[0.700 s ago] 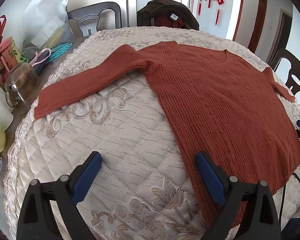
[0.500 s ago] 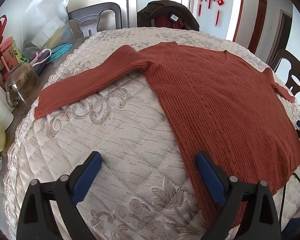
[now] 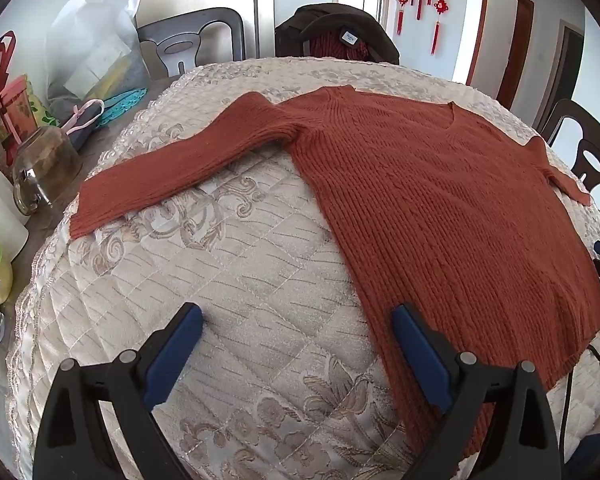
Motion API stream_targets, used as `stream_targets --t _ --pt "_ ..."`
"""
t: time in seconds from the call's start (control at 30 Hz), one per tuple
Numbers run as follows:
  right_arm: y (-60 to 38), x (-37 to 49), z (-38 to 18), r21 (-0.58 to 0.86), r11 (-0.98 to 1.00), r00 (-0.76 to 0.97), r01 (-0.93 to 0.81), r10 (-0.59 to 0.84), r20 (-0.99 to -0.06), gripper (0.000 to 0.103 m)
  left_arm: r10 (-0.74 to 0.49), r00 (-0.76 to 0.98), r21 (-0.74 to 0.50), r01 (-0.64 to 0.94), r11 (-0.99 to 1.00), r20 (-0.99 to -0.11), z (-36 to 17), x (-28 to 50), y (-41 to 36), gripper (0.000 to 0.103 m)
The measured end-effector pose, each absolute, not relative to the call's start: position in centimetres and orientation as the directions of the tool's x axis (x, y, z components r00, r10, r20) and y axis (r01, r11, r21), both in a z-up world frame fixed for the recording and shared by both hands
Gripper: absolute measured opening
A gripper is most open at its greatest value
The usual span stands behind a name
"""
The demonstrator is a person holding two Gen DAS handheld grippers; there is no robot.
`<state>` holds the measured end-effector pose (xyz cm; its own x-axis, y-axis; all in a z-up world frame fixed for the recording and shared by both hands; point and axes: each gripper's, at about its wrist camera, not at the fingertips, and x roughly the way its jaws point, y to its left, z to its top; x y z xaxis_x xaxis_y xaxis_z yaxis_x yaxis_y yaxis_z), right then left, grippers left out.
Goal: Fold small clothes
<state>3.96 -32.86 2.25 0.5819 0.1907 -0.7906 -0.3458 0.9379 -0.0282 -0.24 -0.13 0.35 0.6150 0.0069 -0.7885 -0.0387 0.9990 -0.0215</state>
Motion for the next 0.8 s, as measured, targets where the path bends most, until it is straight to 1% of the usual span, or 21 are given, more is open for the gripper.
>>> stream_targets --t 0.8 --pt "-32.91 3.9 2.35 -0.019 0.937 0.584 -0.348 0.201 -0.787 0.069 0.016 0.618 -0.015 -0.045 0.999 -0.786 0.3 -0.22 -0.02 0.1"
